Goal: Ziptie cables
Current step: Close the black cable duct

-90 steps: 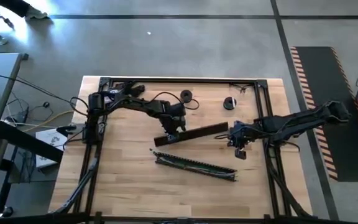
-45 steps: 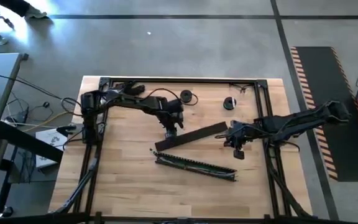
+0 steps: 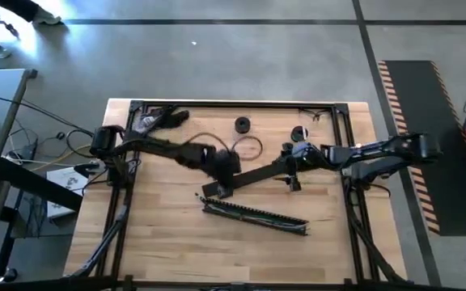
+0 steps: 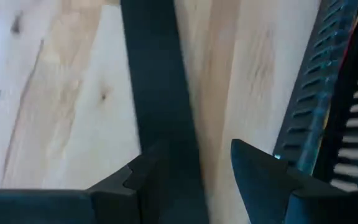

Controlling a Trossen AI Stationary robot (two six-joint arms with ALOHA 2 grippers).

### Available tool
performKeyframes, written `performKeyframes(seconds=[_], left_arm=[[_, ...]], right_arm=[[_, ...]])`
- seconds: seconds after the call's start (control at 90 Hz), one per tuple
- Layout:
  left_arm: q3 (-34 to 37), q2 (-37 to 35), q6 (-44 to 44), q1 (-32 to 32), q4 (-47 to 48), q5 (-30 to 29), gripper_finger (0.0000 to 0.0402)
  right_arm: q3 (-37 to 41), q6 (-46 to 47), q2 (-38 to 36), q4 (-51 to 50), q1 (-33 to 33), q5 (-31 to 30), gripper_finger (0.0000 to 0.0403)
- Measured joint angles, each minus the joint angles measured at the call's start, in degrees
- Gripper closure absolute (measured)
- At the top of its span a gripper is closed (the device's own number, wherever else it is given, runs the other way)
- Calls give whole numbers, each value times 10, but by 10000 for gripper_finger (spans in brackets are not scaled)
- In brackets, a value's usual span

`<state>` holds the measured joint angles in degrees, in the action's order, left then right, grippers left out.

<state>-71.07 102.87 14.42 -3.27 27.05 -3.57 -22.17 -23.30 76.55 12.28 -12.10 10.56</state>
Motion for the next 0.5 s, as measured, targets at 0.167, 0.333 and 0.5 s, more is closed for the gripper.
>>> performKeyframes(seconds=[0.167, 0.333, 0.5], left_arm=[[0, 0, 89, -43, -50, -63, 242], [0, 0, 92, -64, -47, -136, 242], [28, -1, 91, -65, -54, -155, 242]], right_arm=[[1, -27, 89, 36, -61, 36, 120], [-1, -23, 131, 46, -91, 79, 133], [1, 39, 142, 30, -92, 66, 171]])
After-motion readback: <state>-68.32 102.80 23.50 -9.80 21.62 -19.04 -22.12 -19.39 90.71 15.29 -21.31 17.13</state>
